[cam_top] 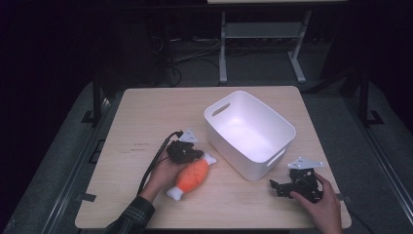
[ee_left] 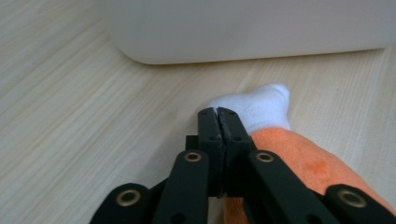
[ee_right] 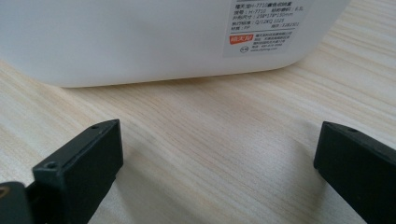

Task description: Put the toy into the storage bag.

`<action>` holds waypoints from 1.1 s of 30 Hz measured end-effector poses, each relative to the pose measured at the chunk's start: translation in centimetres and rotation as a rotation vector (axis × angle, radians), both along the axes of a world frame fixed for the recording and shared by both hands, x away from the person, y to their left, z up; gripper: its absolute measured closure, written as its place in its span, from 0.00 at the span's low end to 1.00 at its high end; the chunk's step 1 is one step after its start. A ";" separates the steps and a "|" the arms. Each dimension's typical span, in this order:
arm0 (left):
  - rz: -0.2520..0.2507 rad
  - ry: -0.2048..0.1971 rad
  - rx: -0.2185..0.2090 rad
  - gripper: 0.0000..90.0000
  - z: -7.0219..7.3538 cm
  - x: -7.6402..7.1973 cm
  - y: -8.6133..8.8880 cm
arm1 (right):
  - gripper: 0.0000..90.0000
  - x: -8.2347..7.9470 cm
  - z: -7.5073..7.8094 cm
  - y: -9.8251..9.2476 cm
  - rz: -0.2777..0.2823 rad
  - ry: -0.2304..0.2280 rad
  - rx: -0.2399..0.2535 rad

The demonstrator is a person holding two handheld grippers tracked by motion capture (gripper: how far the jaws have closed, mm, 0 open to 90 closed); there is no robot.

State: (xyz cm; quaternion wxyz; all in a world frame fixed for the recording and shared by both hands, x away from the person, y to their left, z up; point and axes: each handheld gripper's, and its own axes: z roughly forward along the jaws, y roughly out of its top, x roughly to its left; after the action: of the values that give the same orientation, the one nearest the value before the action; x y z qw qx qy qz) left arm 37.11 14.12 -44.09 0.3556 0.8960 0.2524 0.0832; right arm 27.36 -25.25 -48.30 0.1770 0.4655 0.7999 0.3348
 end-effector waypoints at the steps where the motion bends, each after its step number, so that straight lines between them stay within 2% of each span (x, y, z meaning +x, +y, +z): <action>1: 0.002 0.003 -0.005 0.95 0.2 -0.1 0.2 | 0.01 0.0 0.0 0.0 0.000 0.000 0.000; 5: 0.012 0.011 -0.020 0.86 1.1 -0.3 0.9 | 0.01 0.0 0.0 0.0 0.000 0.000 0.000; 7: 0.028 0.020 -0.042 0.84 1.4 -0.5 1.2 | 0.01 0.0 0.0 0.0 0.000 0.000 0.000; 10: 0.035 0.028 -0.046 0.77 1.9 -0.7 1.7 | 0.01 0.0 0.0 0.0 0.000 0.000 0.000; 11: 0.045 0.040 -0.049 0.72 2.0 -0.8 1.9 | 0.01 0.0 0.0 0.0 0.000 0.000 0.000; 13: 0.050 0.043 -0.050 0.70 2.1 -0.9 1.9 | 0.01 0.0 0.0 0.0 0.000 0.000 0.000; 20: 0.069 0.061 -0.052 0.48 2.7 -1.5 2.0 | 0.01 0.0 0.0 0.0 0.000 0.000 0.000; 21: 0.071 0.063 -0.051 0.48 2.8 -1.6 2.0 | 0.01 0.0 0.0 0.0 0.000 0.000 0.000; 23: 0.075 0.061 -0.052 0.39 3.0 -1.8 2.1 | 0.01 0.0 0.0 0.0 0.000 0.000 0.000; 24: 0.079 0.059 -0.054 0.39 3.1 -1.9 2.1 | 0.01 0.0 0.0 0.0 0.000 0.000 0.000; 25: 0.079 0.063 -0.053 0.34 3.2 -2.0 2.1 | 0.01 0.0 0.0 0.0 0.000 0.000 0.000; 33: 0.095 0.079 -0.033 0.18 3.3 -2.9 2.0 | 0.01 0.0 0.0 0.0 0.000 0.000 0.000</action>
State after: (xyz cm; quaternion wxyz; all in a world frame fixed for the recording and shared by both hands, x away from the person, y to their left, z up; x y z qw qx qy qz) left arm 34.24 16.12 -40.81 0.3557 0.8797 0.3098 0.0602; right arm 27.36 -25.25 -48.30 0.1770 0.4655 0.7999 0.3349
